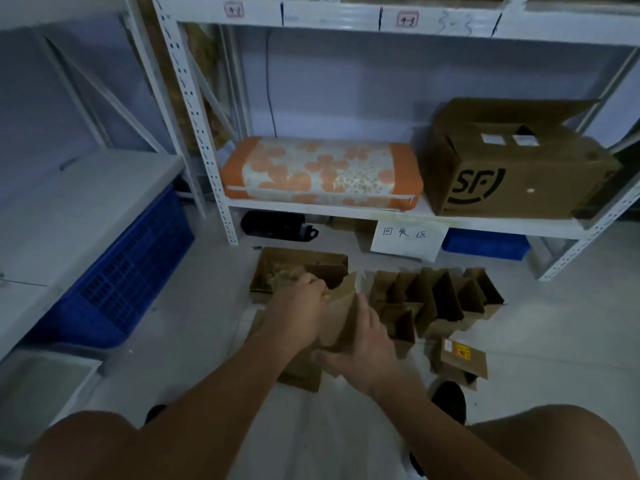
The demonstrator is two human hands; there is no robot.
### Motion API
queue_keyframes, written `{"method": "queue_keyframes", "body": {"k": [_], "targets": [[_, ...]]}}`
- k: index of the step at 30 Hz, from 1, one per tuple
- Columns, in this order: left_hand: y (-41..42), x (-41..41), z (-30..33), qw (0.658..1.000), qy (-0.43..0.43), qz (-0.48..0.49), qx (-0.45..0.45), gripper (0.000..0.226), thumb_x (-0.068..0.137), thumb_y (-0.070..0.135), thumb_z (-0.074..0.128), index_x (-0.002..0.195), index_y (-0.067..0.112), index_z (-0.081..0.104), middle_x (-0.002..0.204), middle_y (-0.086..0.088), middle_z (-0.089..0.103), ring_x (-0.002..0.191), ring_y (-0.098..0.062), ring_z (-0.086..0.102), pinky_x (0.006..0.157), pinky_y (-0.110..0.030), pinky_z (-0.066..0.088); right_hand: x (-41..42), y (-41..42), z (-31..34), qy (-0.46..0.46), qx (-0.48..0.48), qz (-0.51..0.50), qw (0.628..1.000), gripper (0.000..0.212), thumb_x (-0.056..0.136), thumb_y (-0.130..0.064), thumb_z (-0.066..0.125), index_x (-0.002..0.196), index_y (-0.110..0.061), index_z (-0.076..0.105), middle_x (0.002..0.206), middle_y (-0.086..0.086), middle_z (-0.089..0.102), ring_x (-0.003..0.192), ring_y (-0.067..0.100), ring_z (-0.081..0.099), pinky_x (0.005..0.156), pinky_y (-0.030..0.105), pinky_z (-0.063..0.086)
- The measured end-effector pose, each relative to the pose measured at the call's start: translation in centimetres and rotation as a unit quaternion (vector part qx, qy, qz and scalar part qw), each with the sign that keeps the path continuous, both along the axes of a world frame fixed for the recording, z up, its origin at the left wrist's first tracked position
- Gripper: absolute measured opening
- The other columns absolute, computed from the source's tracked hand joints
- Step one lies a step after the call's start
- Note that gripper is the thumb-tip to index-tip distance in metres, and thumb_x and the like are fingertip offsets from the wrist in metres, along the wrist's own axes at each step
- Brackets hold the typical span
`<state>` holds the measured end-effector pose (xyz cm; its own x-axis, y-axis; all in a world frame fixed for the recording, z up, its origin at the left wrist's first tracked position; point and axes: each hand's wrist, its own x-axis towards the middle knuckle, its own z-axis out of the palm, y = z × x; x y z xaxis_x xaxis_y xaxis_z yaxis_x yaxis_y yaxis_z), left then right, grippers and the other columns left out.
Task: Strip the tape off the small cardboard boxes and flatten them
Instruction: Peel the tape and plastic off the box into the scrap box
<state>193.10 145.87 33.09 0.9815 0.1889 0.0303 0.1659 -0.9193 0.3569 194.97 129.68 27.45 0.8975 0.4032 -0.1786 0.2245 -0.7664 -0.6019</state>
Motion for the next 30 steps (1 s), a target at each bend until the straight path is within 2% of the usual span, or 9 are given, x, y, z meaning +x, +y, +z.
{"method": "queue_keyframes", "body": {"k": [5, 8, 11, 14, 17, 20, 23, 26, 30], "targets": [[-0.9, -0.3, 2.1, 0.999, -0.041, 0.006, -0.014, 0.026, 0.109, 0.034, 0.046, 0.126, 0.022, 0.062, 0.127, 0.005, 0.059, 0.099, -0.017, 0.062, 0.084, -0.035, 0.052, -0.4, 1.5, 1.1, -0.09, 0.011, -0.042, 0.995, 0.122, 0.071, -0.069, 0.07, 0.158, -0.034, -0.008, 0.157, 0.009, 0.025, 0.14, 0.033, 0.033, 0.11, 0.05, 0.038], [-0.1, -0.7, 3.0, 0.986, -0.074, -0.015, -0.147, 0.039, 0.106, 0.037, 0.054, 0.144, 0.027, 0.05, 0.136, 0.009, 0.058, 0.114, -0.012, 0.06, 0.097, -0.038, 0.053, 0.4, 0.7, 2.5, -0.101, 0.029, -0.048, 0.993, 0.114, 0.072, -0.063, 0.07, 0.158, -0.04, -0.002, 0.149, 0.008, 0.028, 0.133, 0.033, 0.036, 0.105, 0.05, 0.043], [1.9, -1.2, 2.4, 0.969, -0.053, -0.023, -0.238, 0.068, 0.102, 0.048, 0.058, 0.16, 0.032, 0.026, 0.148, 0.012, 0.048, 0.131, -0.01, 0.05, 0.108, -0.042, 0.048, 2.5, -0.6, 3.1, -0.028, 0.089, -0.075, 0.993, 0.115, 0.072, -0.063, 0.074, 0.158, -0.048, 0.0, 0.143, 0.004, 0.03, 0.129, 0.032, 0.036, 0.105, 0.053, 0.044], [3.7, -2.1, 0.8, 0.98, -0.035, 0.006, -0.198, 0.075, 0.101, 0.056, 0.055, 0.163, 0.03, 0.02, 0.164, 0.006, 0.034, 0.148, -0.017, 0.038, 0.118, -0.051, 0.04, 4.8, -2.1, 3.7, 0.061, 0.192, -0.104, 0.974, 0.117, 0.062, -0.074, 0.078, 0.155, -0.056, 0.009, 0.136, 0.001, 0.04, 0.12, 0.026, 0.05, 0.098, 0.048, 0.054], [4.7, -3.1, -0.7, 0.987, -0.01, 0.043, -0.155, 0.083, 0.101, 0.064, 0.046, 0.166, 0.027, 0.01, 0.173, 0.005, 0.007, 0.158, -0.02, 0.013, 0.125, -0.055, 0.027, 5.7, -3.3, 5.0, 0.137, 0.323, -0.107, 0.93, 0.085, 0.078, -0.048, 0.084, 0.146, -0.055, 0.032, 0.128, -0.003, 0.059, 0.109, 0.021, 0.065, 0.084, 0.035, 0.06], [5.1, -3.9, -1.4, 0.978, -0.009, 0.071, -0.198, 0.097, 0.09, 0.085, 0.037, 0.165, 0.036, 0.001, 0.173, 0.012, 0.0, 0.159, -0.021, 0.011, 0.123, -0.057, 0.03, 6.7, -4.9, 5.6, 0.209, 0.377, -0.102, 0.896, 0.076, 0.078, -0.041, 0.083, 0.145, -0.045, 0.048, 0.125, 0.001, 0.068, 0.108, 0.024, 0.07, 0.09, 0.044, 0.059], [4.2, -4.4, -0.7, 0.938, -0.007, 0.05, -0.343, 0.096, 0.084, 0.089, 0.045, 0.162, 0.05, 0.004, 0.17, 0.015, 0.021, 0.151, -0.015, 0.034, 0.118, -0.055, 0.038, 7.0, -6.1, 5.3, 0.258, 0.402, -0.088, 0.874, 0.073, 0.066, -0.051, 0.084, 0.133, -0.03, 0.062, 0.125, 0.012, 0.07, 0.111, 0.032, 0.069, 0.099, 0.056, 0.054], [3.1, -4.9, 0.7, 0.882, -0.025, 0.004, -0.47, 0.09, 0.087, 0.075, 0.056, 0.162, 0.049, 0.012, 0.152, 0.021, 0.048, 0.132, 0.001, 0.053, 0.115, -0.038, 0.044, 6.5, -6.6, 5.3, 0.289, 0.405, -0.068, 0.865, 0.065, 0.073, -0.052, 0.075, 0.13, -0.023, 0.063, 0.123, 0.015, 0.07, 0.113, 0.037, 0.067, 0.098, 0.057, 0.054], [2.6, -5.3, 1.8, 0.814, -0.05, 0.039, -0.577, 0.088, 0.089, 0.06, 0.069, 0.161, 0.045, 0.021, 0.148, 0.008, 0.056, 0.125, -0.011, 0.063, 0.107, -0.039, 0.053, 5.9, -6.8, 5.4, 0.31, 0.398, -0.06, 0.861, 0.06, 0.079, -0.053, 0.067, 0.132, -0.025, 0.062, 0.122, 0.012, 0.072, 0.114, 0.035, 0.068, 0.098, 0.056, 0.054]]}}
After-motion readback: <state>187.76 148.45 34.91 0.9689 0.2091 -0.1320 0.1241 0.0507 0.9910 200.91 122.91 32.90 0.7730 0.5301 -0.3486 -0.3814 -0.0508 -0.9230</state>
